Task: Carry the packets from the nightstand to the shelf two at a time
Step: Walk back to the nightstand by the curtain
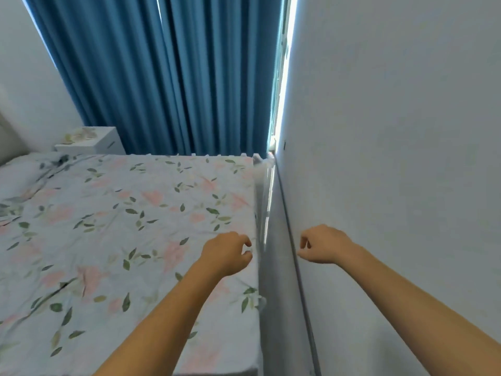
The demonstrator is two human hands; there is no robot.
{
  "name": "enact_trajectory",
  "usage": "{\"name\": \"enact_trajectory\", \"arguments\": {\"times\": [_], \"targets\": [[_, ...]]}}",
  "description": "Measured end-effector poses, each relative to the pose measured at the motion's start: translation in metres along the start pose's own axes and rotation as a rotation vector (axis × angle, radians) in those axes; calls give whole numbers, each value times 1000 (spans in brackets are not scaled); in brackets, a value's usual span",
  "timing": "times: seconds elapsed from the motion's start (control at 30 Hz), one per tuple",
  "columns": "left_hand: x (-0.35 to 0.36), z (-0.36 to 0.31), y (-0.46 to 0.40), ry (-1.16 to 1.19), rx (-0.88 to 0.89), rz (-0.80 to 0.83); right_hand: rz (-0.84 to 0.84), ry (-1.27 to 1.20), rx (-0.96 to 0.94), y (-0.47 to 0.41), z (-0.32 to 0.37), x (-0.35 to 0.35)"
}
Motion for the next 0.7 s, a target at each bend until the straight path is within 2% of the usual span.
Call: {"name": "enact_trajectory", "arguments": {"times": [0.13,0.3,0.53,0.7], "targets": [[7,-46,-52,5,17,32,6,-47,72,-14,-69,-12],[10,-74,-117,-41,46,63,9,-96,100,-47,-117,-21],[9,-68,-217,-29,11,96,25,-176,106,-120,-154,-27],[18,-62,-303,-17,7,119,50,-219,113,-206,-177,-40]]}}
Point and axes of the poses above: each hand's wrist, its own y-axis away from the middle knuckle, its own x-axis out of the palm, z = x × y, the point moved 7 cm from there along -y, towards the middle knuckle, and after that the axes turned 3 degrees about -x, right-handed, at the moved point
